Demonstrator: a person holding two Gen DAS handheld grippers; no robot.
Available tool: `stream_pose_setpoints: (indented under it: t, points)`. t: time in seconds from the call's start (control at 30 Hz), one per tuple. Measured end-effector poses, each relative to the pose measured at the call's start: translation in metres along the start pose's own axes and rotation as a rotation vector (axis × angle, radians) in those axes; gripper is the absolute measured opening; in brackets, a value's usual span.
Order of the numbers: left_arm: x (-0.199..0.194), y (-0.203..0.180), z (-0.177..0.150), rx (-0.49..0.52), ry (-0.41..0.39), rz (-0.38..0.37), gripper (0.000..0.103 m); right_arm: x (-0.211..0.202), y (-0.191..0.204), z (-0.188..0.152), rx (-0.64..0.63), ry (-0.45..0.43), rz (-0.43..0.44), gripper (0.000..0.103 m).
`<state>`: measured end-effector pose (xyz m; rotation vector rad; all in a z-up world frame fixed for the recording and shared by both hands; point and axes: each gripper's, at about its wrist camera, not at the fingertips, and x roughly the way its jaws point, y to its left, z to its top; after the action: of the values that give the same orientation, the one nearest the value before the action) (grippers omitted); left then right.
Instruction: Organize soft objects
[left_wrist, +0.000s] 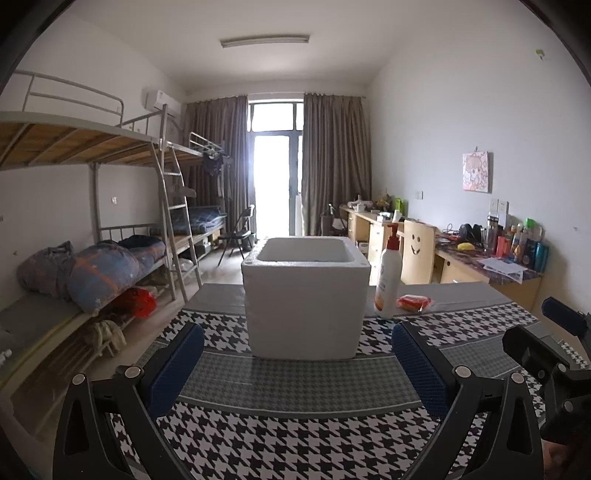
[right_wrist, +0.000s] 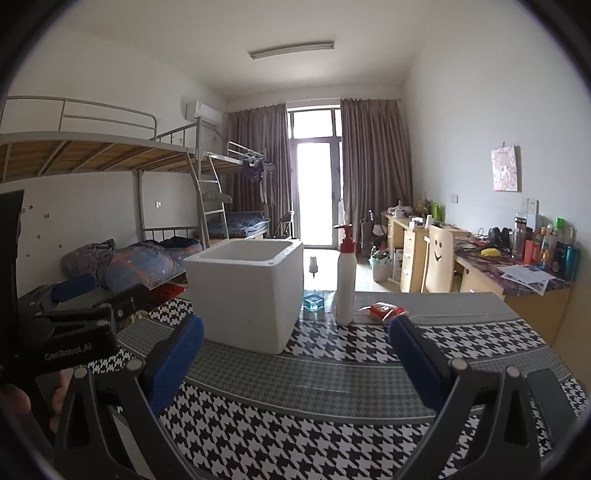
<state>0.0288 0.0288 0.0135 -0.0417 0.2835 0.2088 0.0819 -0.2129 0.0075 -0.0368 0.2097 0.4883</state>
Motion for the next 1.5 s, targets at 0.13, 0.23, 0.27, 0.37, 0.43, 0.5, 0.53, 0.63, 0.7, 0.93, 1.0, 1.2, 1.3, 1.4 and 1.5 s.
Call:
stream_pose_setpoints:
  t: [0.13, 0.23, 0.27, 0.37, 0.43, 0.5, 0.53, 0.63, 0.7, 0.93, 1.0, 1.2, 1.3, 1.4, 1.5]
  points:
    - [-0.005, -0.002, -0.004, -0.008, -0.018, 0.018, 0.102, -0.004, 0.002, -0.003, 0.0, -0.015, 0.008, 0.102]
    - [-0.01, -0.003, -0.006, -0.01, -0.027, 0.009, 0.102, -0.009, 0.005, -0.005, -0.007, -0.031, -0.003, 0.102]
    - [-0.012, -0.004, -0.007, -0.007, -0.027, 0.004, 0.102, -0.01, 0.005, -0.006, -0.009, -0.033, -0.005, 0.102]
    - [-0.017, -0.005, -0.008, -0.006, -0.033, -0.007, 0.102, -0.013, 0.003, -0.008, -0.001, -0.036, -0.012, 0.102]
    - [-0.021, -0.005, -0.011, -0.009, -0.028, -0.017, 0.102, -0.014, 0.002, -0.01, 0.006, -0.033, -0.011, 0.102]
    - [-0.024, -0.006, -0.014, -0.004, -0.026, -0.023, 0.102, -0.016, 0.002, -0.013, 0.008, -0.027, -0.012, 0.102]
    - [-0.026, -0.007, -0.015, -0.001, -0.026, -0.023, 0.102, -0.017, 0.001, -0.014, 0.009, -0.025, -0.014, 0.102]
    - [-0.028, -0.009, -0.018, 0.01, -0.02, -0.026, 0.102, -0.021, 0.002, -0.019, 0.015, -0.023, -0.013, 0.102]
    - [-0.029, -0.009, -0.019, 0.011, -0.02, -0.028, 0.102, -0.025, 0.002, -0.021, 0.022, -0.026, -0.018, 0.102]
    - [-0.035, -0.01, -0.017, 0.007, -0.032, -0.036, 0.102, -0.036, 0.002, -0.02, 0.02, -0.041, -0.031, 0.102]
    - [-0.037, -0.012, -0.018, 0.011, -0.037, -0.042, 0.102, -0.04, 0.002, -0.02, 0.019, -0.043, -0.032, 0.102]
    - [-0.039, -0.014, -0.018, 0.017, -0.036, -0.06, 0.102, -0.045, 0.002, -0.02, 0.021, -0.05, -0.03, 0.102]
    - [-0.039, -0.015, -0.018, 0.022, -0.035, -0.061, 0.102, -0.047, 0.002, -0.019, 0.022, -0.055, -0.029, 0.102]
    - [-0.04, -0.016, -0.019, 0.028, -0.034, -0.062, 0.102, -0.047, 0.002, -0.021, 0.023, -0.052, -0.031, 0.102]
    - [-0.04, -0.019, -0.021, 0.034, -0.029, -0.061, 0.102, -0.045, 0.003, -0.022, 0.024, -0.044, -0.031, 0.102]
